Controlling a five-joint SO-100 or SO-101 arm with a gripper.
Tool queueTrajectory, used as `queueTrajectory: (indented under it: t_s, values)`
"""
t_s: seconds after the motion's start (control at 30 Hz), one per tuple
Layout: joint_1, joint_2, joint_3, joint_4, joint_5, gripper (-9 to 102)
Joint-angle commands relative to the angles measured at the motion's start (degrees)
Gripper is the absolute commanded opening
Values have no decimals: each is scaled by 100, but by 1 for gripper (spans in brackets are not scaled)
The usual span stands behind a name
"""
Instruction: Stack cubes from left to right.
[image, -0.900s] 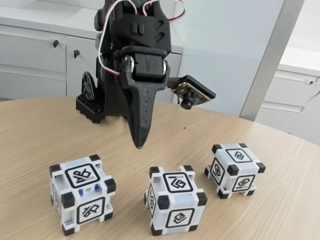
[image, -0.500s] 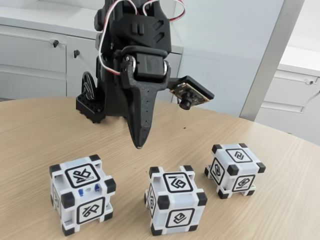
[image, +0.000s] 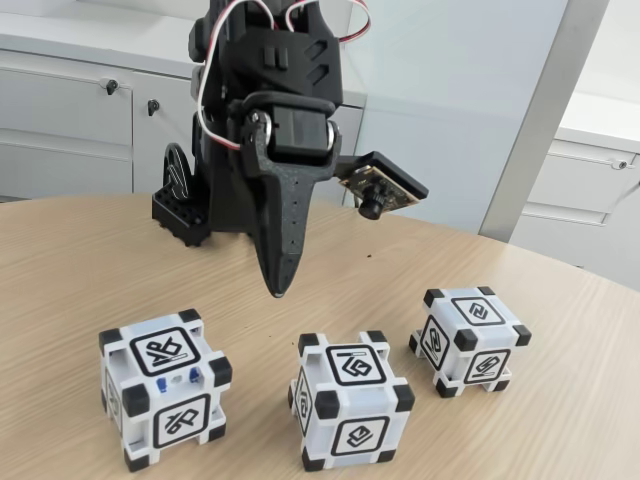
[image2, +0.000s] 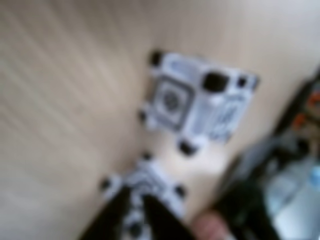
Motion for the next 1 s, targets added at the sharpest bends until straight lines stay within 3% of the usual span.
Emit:
queueTrajectory:
  t_s: [0.0, 0.43, 0.77, 0.97]
  values:
    - [-26, 97, -70, -79, -765, 0]
    - [-158, -483, -1503, 26, 571, 0]
    - [-1222, -4852, -4254, 35, 1327, 0]
    - [-1758, -6724, -6372, 668, 967, 2]
